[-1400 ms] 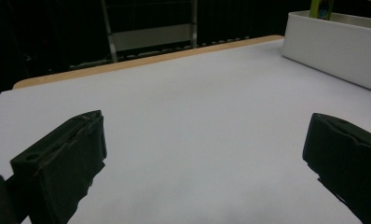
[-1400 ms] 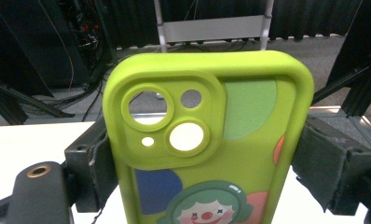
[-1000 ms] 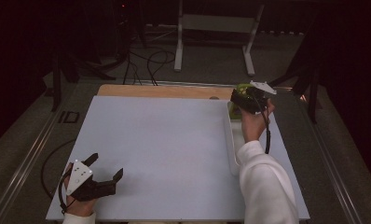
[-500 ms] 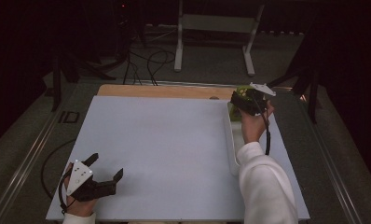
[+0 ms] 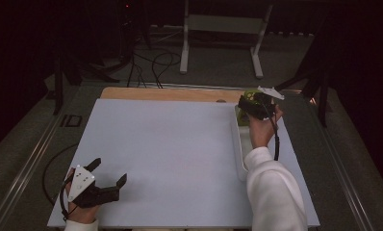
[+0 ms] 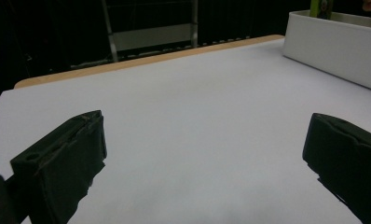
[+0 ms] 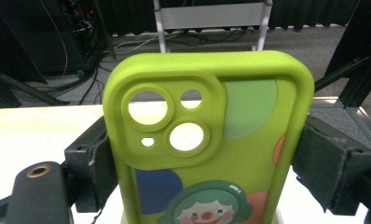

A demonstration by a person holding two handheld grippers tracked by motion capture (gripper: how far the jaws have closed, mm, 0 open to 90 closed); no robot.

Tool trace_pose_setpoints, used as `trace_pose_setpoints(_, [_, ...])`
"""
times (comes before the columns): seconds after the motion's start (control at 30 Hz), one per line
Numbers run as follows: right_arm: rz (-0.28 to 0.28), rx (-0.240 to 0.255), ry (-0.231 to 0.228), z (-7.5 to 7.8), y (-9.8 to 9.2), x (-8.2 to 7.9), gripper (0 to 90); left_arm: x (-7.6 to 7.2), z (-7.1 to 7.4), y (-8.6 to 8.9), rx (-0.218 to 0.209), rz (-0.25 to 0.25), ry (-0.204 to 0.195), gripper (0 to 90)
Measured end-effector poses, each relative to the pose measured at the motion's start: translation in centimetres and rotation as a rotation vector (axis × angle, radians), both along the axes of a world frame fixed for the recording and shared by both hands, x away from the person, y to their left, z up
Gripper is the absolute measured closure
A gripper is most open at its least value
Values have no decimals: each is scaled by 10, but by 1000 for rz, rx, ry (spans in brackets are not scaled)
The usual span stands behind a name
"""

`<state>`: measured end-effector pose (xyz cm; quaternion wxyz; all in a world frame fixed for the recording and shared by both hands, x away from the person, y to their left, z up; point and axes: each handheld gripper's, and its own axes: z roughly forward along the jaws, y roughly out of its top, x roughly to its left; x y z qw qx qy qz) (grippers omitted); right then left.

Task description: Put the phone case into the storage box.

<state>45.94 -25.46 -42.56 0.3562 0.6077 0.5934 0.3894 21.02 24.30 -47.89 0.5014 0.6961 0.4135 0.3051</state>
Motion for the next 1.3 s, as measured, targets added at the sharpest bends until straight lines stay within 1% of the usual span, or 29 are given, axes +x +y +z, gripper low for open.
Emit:
trace_pose_setpoints(0.4, [8, -3, 13, -4, 0, 2, 162, -1, 0, 0, 3, 2, 1, 1])
trace_pose_setpoints(0.57, [10, -7, 25, -7, 0, 4, 160, -1, 0, 1, 1, 5, 0, 0])
trace_pose_setpoints(0.7, [23, -11, 35, -8, 0, 4, 160, -1, 0, 1, 0, 3, 1, 0])
trace_pose_setpoints(1.0, [21, -16, 55, -12, 3, 8, 158, -1, 0, 0, 0, 1, 2, 0])
trace_pose_setpoints(1.13, [18, -22, 75, -15, 4, 10, 157, -1, 0, 0, -3, 3, 1, 0])
trace_pose_setpoints(1.23, [19, -23, 104, -19, 3, 12, 156, -1, 0, 1, -1, 3, 1, 0])
trace_pose_setpoints(1.3, [11, -36, 117, -21, 4, 12, 156, -1, 0, 1, -1, 3, 0, 0])
